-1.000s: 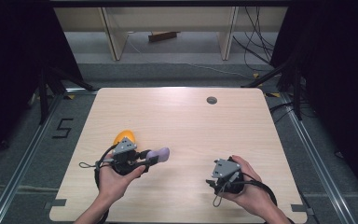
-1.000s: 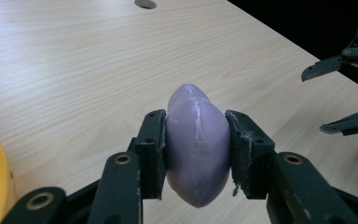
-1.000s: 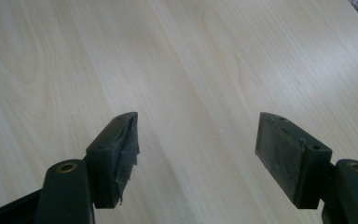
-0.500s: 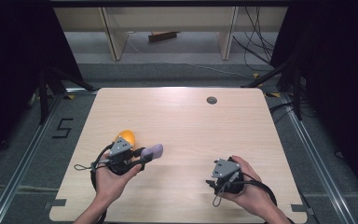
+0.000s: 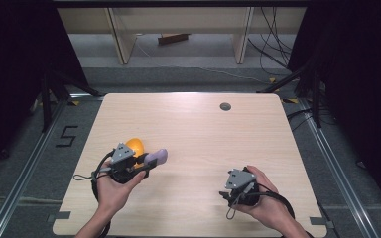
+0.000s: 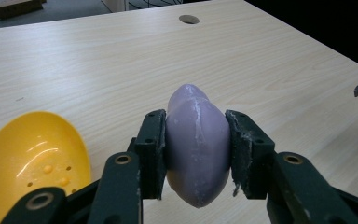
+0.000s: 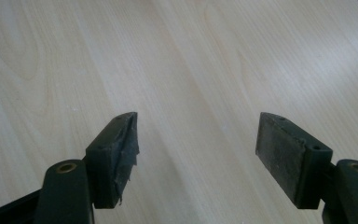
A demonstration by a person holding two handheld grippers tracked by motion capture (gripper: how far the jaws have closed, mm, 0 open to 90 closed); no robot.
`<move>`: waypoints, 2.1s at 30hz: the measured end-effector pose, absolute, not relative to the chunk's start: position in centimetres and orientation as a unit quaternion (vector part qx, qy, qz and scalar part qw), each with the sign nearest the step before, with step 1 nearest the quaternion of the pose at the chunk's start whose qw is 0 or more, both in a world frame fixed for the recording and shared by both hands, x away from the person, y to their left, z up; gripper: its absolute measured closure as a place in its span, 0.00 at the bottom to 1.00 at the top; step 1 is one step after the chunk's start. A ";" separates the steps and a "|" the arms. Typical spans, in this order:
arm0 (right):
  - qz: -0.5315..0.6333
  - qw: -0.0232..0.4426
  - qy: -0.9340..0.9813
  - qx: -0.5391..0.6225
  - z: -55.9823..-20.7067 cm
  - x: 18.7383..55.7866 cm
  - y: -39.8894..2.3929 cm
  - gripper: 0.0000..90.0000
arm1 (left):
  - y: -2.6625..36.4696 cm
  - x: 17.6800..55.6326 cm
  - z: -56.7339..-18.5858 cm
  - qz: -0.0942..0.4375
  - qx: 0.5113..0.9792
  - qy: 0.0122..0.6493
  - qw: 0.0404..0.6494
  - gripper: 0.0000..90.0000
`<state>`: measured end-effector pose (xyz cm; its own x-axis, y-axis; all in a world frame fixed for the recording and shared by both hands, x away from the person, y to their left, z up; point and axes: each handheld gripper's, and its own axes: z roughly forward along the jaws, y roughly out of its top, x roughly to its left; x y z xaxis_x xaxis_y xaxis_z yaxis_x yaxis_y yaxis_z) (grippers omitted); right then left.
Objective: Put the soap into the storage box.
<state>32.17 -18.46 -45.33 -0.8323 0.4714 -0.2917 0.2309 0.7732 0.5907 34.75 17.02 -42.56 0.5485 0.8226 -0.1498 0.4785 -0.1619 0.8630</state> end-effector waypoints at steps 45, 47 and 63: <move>0.273 0.210 0.921 0.181 -45.6 32.4 -18.4 0.32 | 21.8 37.5 -44.2 0.278 0.684 0.523 0.427 0.66; 0.273 0.210 0.921 0.181 -45.6 32.4 -18.4 0.32 | 21.9 37.7 -44.5 0.280 0.683 0.527 0.422 0.66; 0.271 0.208 0.922 0.181 -45.7 32.4 -18.3 0.32 | 21.9 38.6 -46.2 0.288 0.684 0.536 0.403 0.66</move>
<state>32.37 -18.31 -45.66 -0.8476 0.4476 -0.2852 0.2218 0.7869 0.5758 38.58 21.89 -46.15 0.2599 0.9649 -0.0382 0.5006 -0.1008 0.8598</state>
